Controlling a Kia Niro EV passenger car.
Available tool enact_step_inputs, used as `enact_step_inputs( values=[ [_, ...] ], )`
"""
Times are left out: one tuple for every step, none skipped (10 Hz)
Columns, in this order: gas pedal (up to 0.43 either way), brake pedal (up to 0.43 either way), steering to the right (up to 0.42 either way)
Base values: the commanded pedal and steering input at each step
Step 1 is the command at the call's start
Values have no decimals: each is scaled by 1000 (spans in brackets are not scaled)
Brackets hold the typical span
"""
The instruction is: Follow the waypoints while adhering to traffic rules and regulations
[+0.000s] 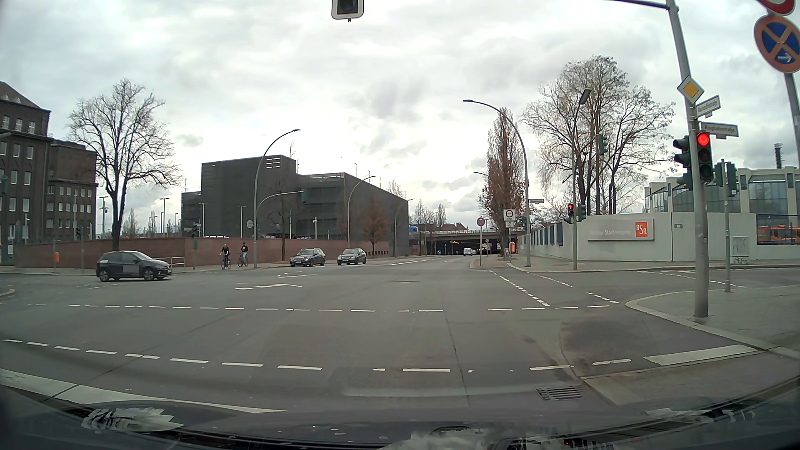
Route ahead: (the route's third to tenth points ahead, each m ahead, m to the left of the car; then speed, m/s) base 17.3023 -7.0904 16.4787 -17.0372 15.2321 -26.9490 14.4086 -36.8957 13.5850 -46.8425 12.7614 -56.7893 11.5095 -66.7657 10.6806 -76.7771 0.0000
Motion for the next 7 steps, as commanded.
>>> enact_step_inputs(
  values=[
    [0,409,-17],
    [0,409,-17],
    [0,409,-17],
    [0,409,-17],
    [0,409,-17],
    [0,409,-17],
    [0,409,-17]
  ],
)
